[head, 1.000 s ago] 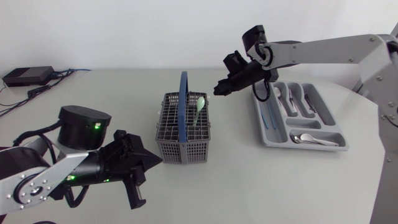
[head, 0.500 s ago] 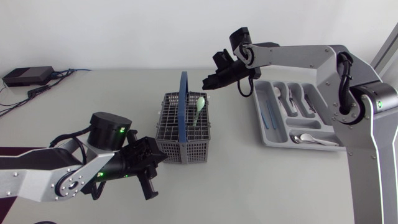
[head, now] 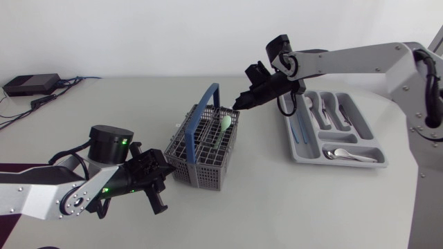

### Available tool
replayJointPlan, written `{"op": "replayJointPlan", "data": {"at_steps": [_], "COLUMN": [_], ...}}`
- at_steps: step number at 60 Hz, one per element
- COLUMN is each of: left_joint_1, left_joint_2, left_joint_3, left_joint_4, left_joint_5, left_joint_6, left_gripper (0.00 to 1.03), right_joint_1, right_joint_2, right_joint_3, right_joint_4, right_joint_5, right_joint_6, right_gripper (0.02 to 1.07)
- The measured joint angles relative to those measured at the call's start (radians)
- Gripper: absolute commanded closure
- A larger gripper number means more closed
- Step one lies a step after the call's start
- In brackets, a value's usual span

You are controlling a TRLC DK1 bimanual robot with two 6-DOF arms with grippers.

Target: Unload the cutlery basket into the drawer organizer.

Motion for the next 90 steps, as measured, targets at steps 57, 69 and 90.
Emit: {"op": "replayJointPlan", "data": {"at_steps": [57,69,90], "left_joint_1": [0.124,0.094,0.050], "left_joint_2": [0.225,0.264,0.321], "left_joint_3": [0.155,0.200,0.275], "left_joint_4": [0.124,0.122,0.113], "left_joint_5": [0.010,0.007,-0.023], "left_joint_6": [0.035,0.031,0.031], "left_gripper": [0.82,0.82,0.82], "right_joint_1": [0.016,0.015,-0.018], "right_joint_2": [-0.574,-0.605,-0.635], "right_joint_3": [-0.726,-0.770,-0.788], "right_joint_4": [0.088,0.095,0.101], "right_joint_5": [0.101,0.139,0.182], "right_joint_6": [0.005,0.016,0.035], "right_gripper": [1.01,1.01,1.01]}}
